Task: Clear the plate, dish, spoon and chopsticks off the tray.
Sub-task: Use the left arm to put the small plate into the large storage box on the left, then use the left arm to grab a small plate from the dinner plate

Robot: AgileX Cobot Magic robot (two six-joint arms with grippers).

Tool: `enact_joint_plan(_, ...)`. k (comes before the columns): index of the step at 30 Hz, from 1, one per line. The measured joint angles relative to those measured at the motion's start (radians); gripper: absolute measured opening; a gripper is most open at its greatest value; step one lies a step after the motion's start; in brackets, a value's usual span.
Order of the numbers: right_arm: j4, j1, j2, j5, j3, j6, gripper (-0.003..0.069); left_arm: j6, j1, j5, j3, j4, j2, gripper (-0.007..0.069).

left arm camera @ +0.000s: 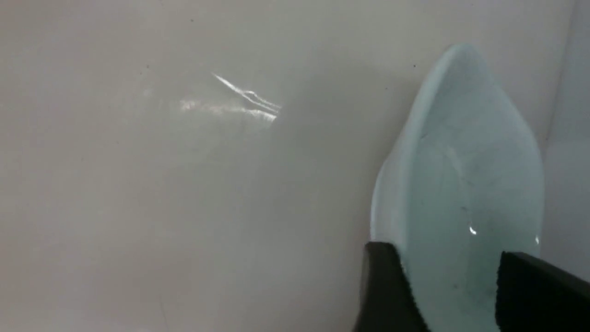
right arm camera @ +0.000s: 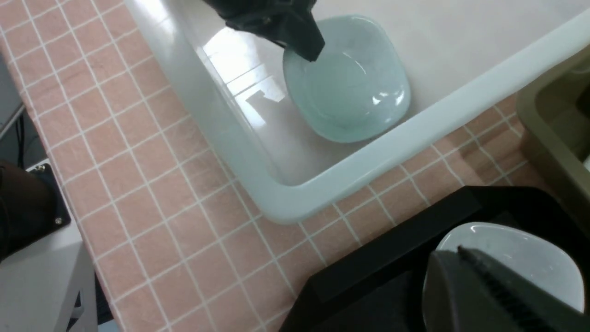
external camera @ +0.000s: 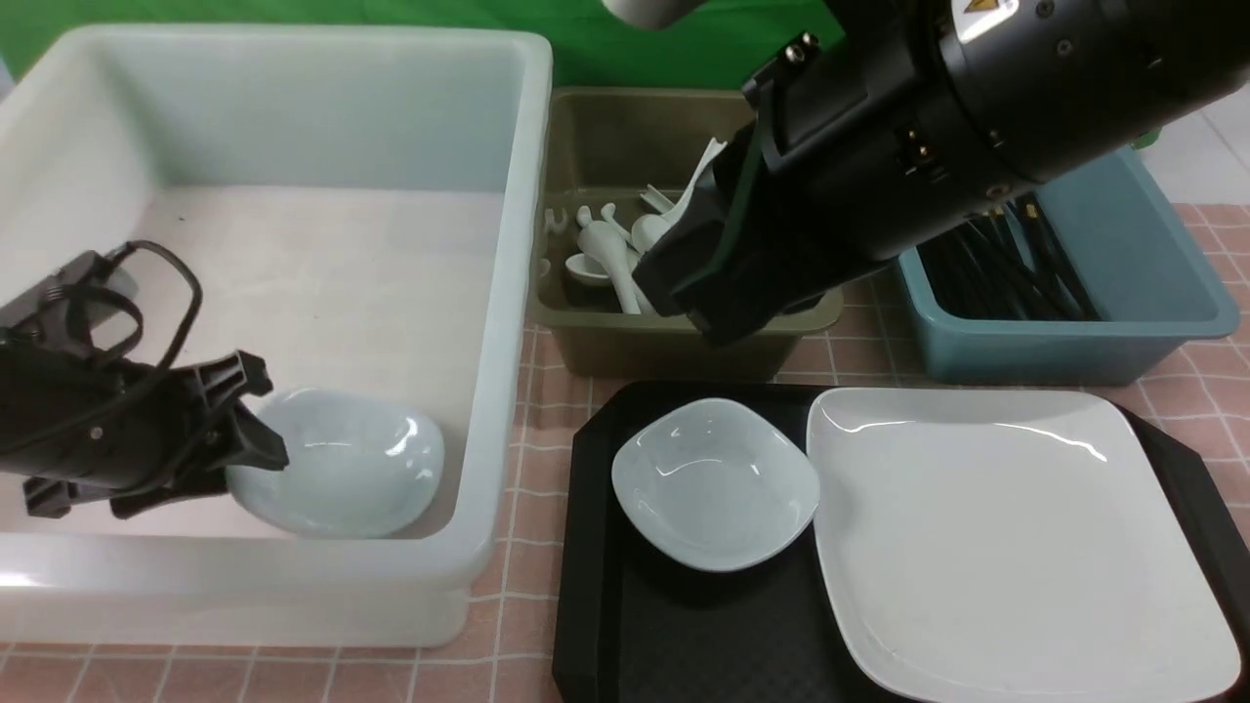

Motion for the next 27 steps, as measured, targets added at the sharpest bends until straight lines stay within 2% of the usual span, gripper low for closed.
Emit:
enact_joint_plan(3, -0.004, 0.000, 0.000, 0.028, -0.002, 0.000, 0.0030, -0.054, 0.013, 0.059, -0.035, 0.112, -0.012, 0.0456)
enact_joint_plan(4, -0.003, 0.000, 0.000, 0.030, -0.002, 0.000, 0.0030, -0.059, 0.013, 0.066, -0.039, 0.120, -0.012, 0.0461)
enact_joint_plan(7, -0.039, 0.000, 0.000, 0.088, -0.025, 0.004, 0.0030, -0.132, 0.017, 0.212, -0.133, 0.297, -0.041, 0.0490)
enact_joint_plan(8, -0.043, 0.000, 0.000, 0.093, -0.028, 0.004, 0.0030, -0.132, 0.017, 0.212, -0.139, 0.303, -0.041, 0.0490)
enact_joint_plan(9, -0.109, 0.000, -0.001, 0.145, -0.049, 0.039, 0.0030, -0.141, 0.017, 0.288, -0.186, 0.331, -0.059, 0.0468)
enact_joint_plan(11, -0.193, 0.000, -0.008, 0.198, -0.062, 0.079, 0.0030, -0.132, 0.009, 0.341, -0.237, 0.332, -0.080, 0.0414)
enact_joint_plan(13, -0.285, -0.018, -0.033, 0.241, -0.067, 0.108, 0.0030, -0.103, -0.046, 0.378, -0.311, 0.324, -0.115, 0.0277)
enact_joint_plan(14, -0.311, -0.039, -0.050, 0.241, -0.066, 0.117, 0.0030, -0.080, -0.103, 0.382, -0.351, 0.318, -0.132, 0.0177)
enact_joint_plan(15, -0.317, -0.044, -0.054, 0.242, -0.065, 0.119, 0.0030, -0.076, -0.103, 0.382, -0.351, 0.316, -0.134, 0.0177)
enact_joint_plan(16, -0.331, -0.091, -0.090, 0.242, -0.047, 0.127, 0.0030, -0.051, -0.219, 0.371, -0.402, 0.299, -0.157, 0.0066)
enact_joint_plan(19, -0.319, -0.202, -0.177, 0.242, 0.026, 0.130, 0.0030, -0.020, -0.458, 0.304, -0.456, 0.308, -0.161, 0.0007)
enact_joint_plan(22, -0.305, -0.288, -0.252, 0.242, 0.119, 0.122, 0.0030, -0.031, -0.633, 0.215, -0.463, 0.370, -0.137, -0.0001)
enact_joint_plan(23, -0.300, -0.334, -0.294, 0.241, 0.185, 0.121, 0.0030, -0.068, -0.743, 0.177, -0.463, 0.431, -0.104, 0.0004)
enact_joint_plan(27, -0.292, -0.391, -0.396, 0.237, 0.364, 0.119, 0.0030, -0.187, -0.911, 0.121, -0.463, 0.633, 0.038, 0.0065)
